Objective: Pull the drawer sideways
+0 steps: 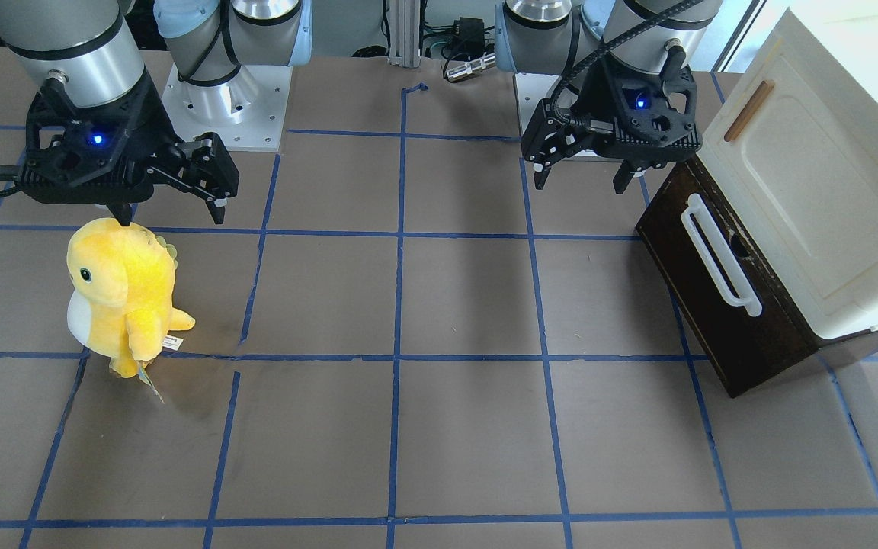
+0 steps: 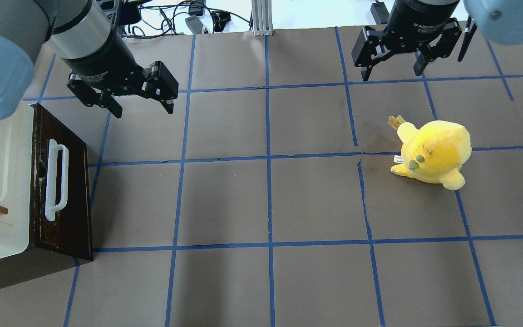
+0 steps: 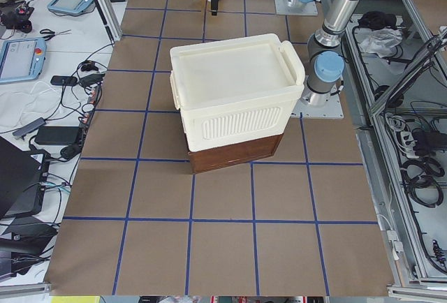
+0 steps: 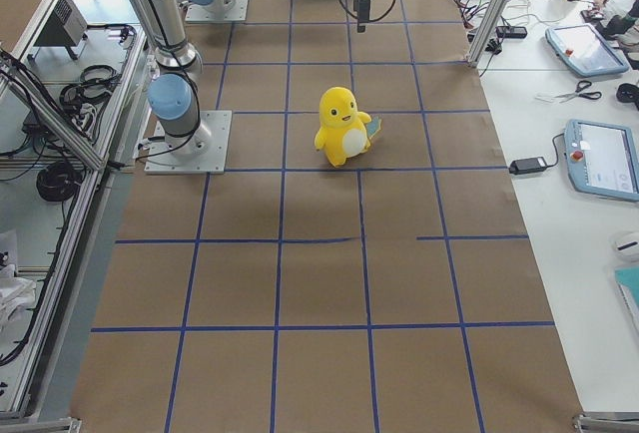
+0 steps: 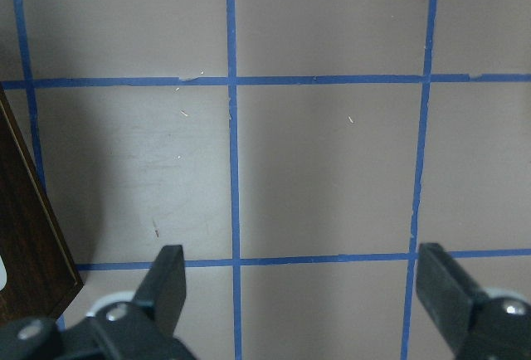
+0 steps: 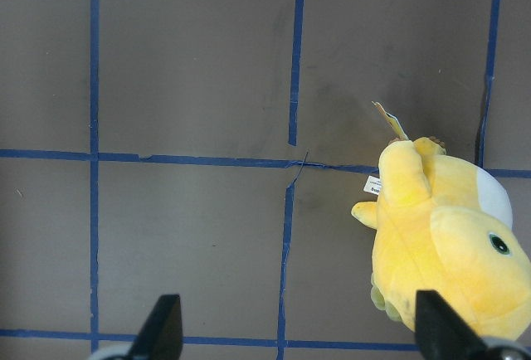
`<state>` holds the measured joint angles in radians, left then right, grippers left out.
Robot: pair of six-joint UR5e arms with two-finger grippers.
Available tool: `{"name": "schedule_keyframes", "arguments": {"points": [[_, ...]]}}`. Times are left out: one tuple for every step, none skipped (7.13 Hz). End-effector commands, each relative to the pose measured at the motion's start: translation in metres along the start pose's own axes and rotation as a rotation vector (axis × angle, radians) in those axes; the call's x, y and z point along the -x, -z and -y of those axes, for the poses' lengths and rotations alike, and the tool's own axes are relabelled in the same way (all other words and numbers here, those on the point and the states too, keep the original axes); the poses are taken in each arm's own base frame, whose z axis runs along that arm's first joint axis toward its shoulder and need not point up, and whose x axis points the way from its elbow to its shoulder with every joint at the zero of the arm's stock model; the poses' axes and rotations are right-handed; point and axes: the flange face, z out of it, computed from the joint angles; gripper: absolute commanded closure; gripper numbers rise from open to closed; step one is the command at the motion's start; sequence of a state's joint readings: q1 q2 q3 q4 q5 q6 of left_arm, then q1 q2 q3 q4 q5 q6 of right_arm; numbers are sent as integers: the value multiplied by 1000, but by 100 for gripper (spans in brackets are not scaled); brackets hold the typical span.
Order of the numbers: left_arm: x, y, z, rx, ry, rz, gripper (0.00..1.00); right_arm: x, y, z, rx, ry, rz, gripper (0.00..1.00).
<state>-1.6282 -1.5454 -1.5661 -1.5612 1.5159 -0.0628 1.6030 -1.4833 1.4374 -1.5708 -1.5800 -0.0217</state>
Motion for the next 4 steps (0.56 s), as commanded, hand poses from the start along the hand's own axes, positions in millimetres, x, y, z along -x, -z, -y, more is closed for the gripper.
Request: {"name": "schedule_keyframes", "arguments": {"points": [[1,-8,2,24,-12,9,0,0,0,0,0,0,0,0],[1,-10,4,28,-12,10,0,0,0,0,0,0,0,0],[1,-10,4,28,-9,11,0,0,0,0,0,0,0,0],[2,-9,3,26,-4,18,0,0,0,0,0,0,0,0]]}}
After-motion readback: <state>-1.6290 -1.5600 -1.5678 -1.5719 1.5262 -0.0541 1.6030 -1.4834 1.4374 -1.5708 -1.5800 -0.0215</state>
